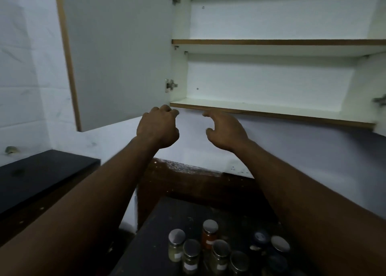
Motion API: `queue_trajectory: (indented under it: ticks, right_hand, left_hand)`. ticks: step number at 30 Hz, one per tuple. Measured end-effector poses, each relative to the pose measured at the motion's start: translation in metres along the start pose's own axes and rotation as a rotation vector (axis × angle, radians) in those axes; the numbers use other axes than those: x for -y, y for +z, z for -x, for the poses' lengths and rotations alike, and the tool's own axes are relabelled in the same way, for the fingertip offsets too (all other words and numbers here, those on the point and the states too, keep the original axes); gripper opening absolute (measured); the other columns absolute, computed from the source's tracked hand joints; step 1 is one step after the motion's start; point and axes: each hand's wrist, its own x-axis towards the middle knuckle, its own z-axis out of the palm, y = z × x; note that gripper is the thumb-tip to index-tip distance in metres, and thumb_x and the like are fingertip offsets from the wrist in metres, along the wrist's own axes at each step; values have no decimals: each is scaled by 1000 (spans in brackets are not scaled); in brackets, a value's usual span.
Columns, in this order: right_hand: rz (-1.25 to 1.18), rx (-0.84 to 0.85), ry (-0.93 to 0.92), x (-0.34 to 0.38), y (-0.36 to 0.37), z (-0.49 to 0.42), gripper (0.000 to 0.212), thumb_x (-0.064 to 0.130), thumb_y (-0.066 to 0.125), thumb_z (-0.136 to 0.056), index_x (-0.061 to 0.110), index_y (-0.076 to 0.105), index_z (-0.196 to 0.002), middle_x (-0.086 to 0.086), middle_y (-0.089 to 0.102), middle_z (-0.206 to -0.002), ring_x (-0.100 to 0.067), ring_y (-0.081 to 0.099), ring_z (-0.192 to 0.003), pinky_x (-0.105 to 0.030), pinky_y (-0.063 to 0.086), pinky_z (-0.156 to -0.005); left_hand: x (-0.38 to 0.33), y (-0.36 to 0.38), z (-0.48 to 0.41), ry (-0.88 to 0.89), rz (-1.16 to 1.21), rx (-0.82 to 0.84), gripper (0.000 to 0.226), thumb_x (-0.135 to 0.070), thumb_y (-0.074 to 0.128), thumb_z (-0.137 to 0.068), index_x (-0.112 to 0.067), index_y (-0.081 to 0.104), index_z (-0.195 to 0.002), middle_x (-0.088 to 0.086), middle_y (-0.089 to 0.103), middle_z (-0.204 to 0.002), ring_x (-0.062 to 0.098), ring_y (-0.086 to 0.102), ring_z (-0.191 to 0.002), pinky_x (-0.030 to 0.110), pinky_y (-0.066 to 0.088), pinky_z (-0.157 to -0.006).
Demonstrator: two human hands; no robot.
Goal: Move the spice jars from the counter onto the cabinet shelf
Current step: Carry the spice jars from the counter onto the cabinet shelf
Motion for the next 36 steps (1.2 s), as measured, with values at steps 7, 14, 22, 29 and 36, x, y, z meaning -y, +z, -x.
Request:
queue_trajectory:
  ticks: [7,14,22,29,36]
  right_hand:
    - [112,-37,148,-70,-37,49,52,28,64,-87,27,55,-139,5,59,-142,-22,54,-130,-43,51,-100]
    - [165,27,293,-155,-47,96,52,33,66,-87,26,56,-137,3,63,-135,-22,60,-121,-41,53,-94]
    - [124,124,446,-240,-23,146,51,28,71,-85,21,59,-134,-1,67,-128,-24,64,-111,-34,52,-86]
    - [85,226,544,-302,14,190,44,32,72,-85,25,61,-127,-2,68,-118,-25,65,-104,-38,56,-85]
    - [4,358,629,-353,59,244,43,29,72,-84,25,61,-126,-1,69,-112,-24,65,-99,-31,48,-76]
  left_hand:
    - [-101,35,-12,205,116,107,69,-37,61,-90,-28,38,-155,5,42,-157,33,48,-133,49,45,-102]
    - [-193,80,-17,327,178,219,70,-38,63,-89,-30,37,-154,6,43,-156,35,48,-133,51,44,-101]
    - [-272,147,-17,396,228,324,71,-44,67,-87,-28,42,-151,9,49,-149,37,50,-128,54,43,-100]
    - [-331,217,-2,448,226,483,67,-53,63,-89,-26,45,-148,12,50,-145,40,49,-130,60,40,-102]
    - [-376,282,20,480,238,606,66,-44,65,-86,-31,44,-147,8,48,-148,37,44,-134,61,36,-105]
